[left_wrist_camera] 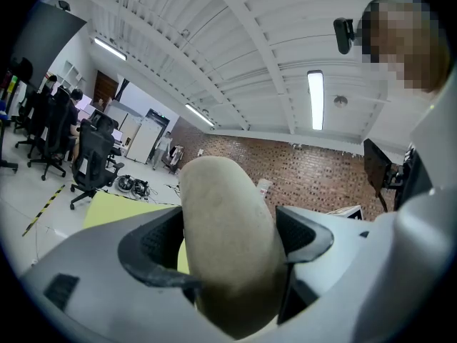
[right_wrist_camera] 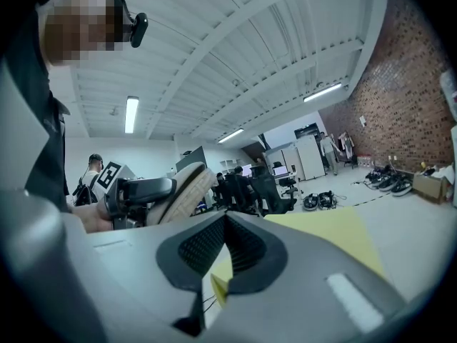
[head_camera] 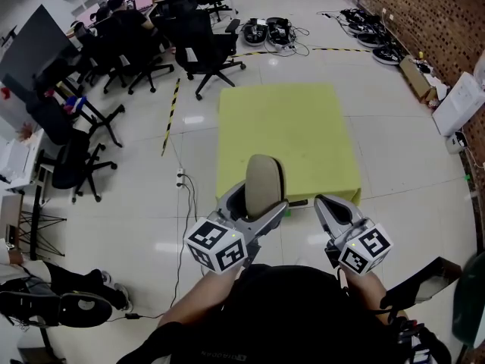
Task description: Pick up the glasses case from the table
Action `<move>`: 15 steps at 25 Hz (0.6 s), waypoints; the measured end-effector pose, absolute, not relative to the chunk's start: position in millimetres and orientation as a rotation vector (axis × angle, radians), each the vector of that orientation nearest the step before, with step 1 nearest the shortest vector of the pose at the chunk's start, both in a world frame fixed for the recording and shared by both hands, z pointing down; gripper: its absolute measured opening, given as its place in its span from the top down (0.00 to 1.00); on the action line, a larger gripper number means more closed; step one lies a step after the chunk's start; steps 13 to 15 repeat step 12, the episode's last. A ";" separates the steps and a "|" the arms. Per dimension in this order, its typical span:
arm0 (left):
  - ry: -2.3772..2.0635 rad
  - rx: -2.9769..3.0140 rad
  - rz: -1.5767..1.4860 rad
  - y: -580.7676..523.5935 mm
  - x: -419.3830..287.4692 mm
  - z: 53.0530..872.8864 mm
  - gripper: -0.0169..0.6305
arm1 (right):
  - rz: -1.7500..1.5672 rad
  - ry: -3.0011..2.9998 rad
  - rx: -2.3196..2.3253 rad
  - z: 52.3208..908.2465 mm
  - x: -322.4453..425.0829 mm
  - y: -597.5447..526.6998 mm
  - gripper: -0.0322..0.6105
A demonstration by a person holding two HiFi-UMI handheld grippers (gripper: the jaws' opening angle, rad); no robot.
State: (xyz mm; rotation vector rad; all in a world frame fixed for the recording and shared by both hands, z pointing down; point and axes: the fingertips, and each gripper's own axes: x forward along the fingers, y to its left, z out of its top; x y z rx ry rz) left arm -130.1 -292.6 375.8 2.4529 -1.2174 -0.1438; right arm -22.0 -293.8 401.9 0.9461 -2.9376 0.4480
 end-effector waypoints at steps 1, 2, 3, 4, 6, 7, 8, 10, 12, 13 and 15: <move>-1.214 2.456 -0.143 -293.0 -128.9 374.9 0.34 | 0.450 -2.939 0.947 400.9 -22.1 -294.5 0.95; -1.211 2.460 -0.142 -293.2 -128.0 374.4 0.34 | 0.446 -2.937 0.948 399.9 -22.4 -295.2 0.95; -1.207 2.464 -0.140 -293.0 -127.5 374.1 0.34 | 0.440 -2.935 0.949 399.0 -23.1 -295.5 0.95; -1.204 2.467 -0.137 -292.8 -127.5 374.0 0.34 | 0.434 -2.934 0.950 398.5 -23.9 -295.5 0.95; -1.200 2.472 -0.134 -292.7 -128.9 374.0 0.34 | 0.428 -2.931 0.951 398.5 -25.9 -294.9 0.95; -1.199 2.473 -0.133 -292.8 -130.2 374.2 0.34 | 0.426 -2.930 0.950 398.9 -27.1 -294.4 0.95; -1.200 2.473 -0.134 -293.1 -131.8 374.4 0.34 | 0.425 -2.929 0.949 399.5 -28.3 -293.9 0.95; -1.199 2.472 -0.136 -293.6 -135.3 375.1 0.34 | 0.423 -2.928 0.949 400.6 -30.8 -292.8 0.95; -1.198 2.471 -0.138 -293.7 -138.5 375.9 0.34 | 0.424 -2.925 0.951 401.7 -32.8 -291.6 0.95; -1.198 2.471 -0.138 -293.7 -138.5 375.9 0.34 | 0.424 -2.925 0.951 401.7 -32.8 -291.6 0.95; -1.198 2.471 -0.138 -293.7 -138.5 375.9 0.34 | 0.424 -2.925 0.951 401.7 -32.8 -291.6 0.95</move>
